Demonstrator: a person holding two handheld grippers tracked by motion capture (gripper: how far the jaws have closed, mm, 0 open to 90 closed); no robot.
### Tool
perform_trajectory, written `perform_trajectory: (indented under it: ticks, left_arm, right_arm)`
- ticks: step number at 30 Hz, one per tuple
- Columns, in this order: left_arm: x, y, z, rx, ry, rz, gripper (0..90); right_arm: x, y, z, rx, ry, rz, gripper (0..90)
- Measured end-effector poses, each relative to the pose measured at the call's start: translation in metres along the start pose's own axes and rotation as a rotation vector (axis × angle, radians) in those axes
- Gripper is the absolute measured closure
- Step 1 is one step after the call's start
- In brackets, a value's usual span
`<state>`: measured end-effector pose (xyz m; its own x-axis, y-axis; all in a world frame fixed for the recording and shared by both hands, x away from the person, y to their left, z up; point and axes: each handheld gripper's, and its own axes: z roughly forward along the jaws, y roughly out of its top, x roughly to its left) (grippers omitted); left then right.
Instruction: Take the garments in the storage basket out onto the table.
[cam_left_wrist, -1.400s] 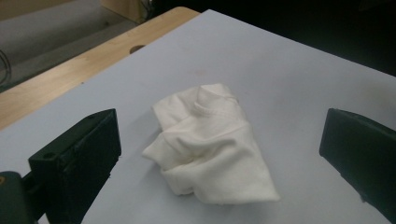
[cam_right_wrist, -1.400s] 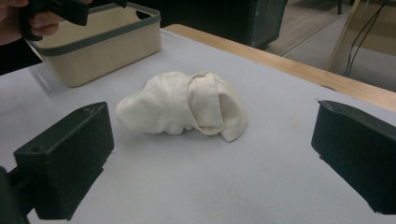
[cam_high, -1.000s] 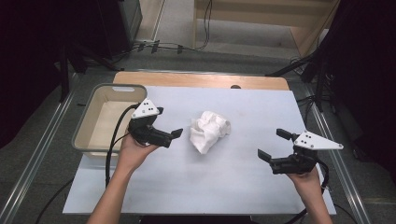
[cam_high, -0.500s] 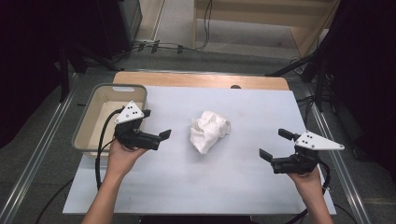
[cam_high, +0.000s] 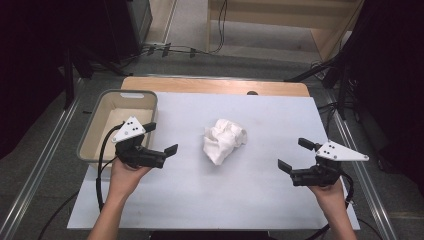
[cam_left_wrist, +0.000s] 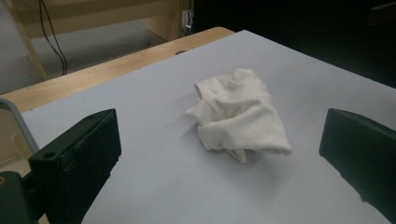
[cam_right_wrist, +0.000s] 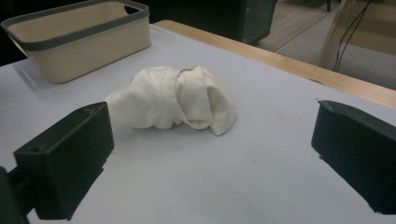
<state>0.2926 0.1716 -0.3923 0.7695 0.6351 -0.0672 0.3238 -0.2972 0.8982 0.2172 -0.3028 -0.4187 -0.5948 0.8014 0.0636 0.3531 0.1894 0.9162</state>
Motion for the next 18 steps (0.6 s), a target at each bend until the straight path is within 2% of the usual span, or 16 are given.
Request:
perform_trajectory:
  ticks: [8,18]
  left_arm:
    - [0.000,-0.005,-0.004,-0.014,0.010,0.003,0.0]
    - [0.005,-0.012,-0.011,-0.008,0.029,0.003,0.0]
  right_arm:
    - [0.000,0.000,-0.001,-0.006,0.002,-0.001,0.0]
    - [0.001,0.001,-0.001,-0.011,0.007,-0.005,0.0]
